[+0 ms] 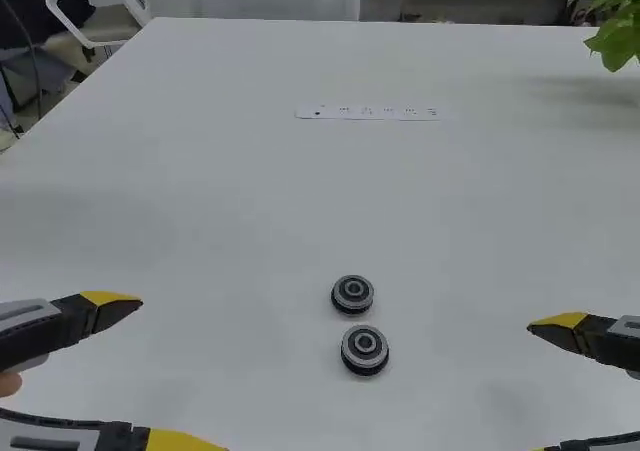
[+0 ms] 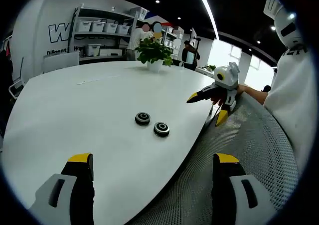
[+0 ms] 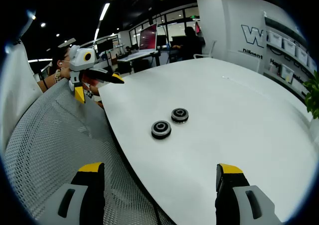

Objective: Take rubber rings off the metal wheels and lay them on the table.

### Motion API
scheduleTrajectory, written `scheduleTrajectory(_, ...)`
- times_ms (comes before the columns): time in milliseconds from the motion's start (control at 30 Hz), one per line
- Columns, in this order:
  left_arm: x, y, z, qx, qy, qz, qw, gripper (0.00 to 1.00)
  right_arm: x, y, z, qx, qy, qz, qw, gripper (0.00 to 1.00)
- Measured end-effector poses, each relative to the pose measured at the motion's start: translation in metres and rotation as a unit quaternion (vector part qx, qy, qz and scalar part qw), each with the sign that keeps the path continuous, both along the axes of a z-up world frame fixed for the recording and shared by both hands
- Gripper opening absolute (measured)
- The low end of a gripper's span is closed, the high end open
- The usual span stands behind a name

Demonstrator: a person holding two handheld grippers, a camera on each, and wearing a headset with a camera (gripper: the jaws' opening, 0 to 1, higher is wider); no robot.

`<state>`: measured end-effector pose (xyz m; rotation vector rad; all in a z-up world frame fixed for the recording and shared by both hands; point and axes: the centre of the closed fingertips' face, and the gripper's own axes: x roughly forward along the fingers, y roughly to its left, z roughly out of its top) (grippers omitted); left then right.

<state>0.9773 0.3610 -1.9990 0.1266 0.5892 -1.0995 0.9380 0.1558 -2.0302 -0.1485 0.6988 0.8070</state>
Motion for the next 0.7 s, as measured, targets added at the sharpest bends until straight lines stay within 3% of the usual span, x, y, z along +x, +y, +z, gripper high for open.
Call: scheduleTrajectory(700,0.0014,0.0008,0.0009,-0.003,-0.001,0.005,1.0000,0.98,0.0006,-0.0012,0.0002,0.001,0.000,-0.003,1.0000,0.90)
